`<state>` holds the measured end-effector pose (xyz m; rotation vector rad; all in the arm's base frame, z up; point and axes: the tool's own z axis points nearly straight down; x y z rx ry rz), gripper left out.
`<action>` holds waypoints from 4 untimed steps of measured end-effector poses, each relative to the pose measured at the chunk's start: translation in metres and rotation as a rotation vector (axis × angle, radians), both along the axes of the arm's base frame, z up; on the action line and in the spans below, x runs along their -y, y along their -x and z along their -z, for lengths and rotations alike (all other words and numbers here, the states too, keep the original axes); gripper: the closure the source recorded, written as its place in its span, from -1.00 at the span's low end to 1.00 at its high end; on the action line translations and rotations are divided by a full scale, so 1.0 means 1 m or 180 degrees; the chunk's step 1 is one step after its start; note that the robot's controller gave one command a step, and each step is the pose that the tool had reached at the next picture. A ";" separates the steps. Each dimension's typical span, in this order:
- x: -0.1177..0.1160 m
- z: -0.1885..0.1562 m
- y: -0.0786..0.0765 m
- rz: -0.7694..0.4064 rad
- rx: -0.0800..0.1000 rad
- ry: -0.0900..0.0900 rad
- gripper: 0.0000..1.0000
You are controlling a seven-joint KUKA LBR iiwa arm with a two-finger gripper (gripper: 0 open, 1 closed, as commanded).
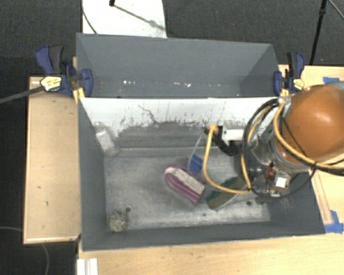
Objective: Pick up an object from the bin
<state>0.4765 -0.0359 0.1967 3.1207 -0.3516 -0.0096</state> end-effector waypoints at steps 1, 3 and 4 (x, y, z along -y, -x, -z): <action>0.002 0.036 -0.003 -0.0018 -0.0002 -0.0003 1.00; -0.004 -0.044 -0.001 -0.0056 0.0025 -0.0004 1.00; -0.011 0.032 0.001 -0.0055 -0.0013 -0.0005 1.00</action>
Offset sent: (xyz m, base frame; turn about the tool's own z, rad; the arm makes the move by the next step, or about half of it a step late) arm 0.0043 -0.0021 -0.0338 -0.0072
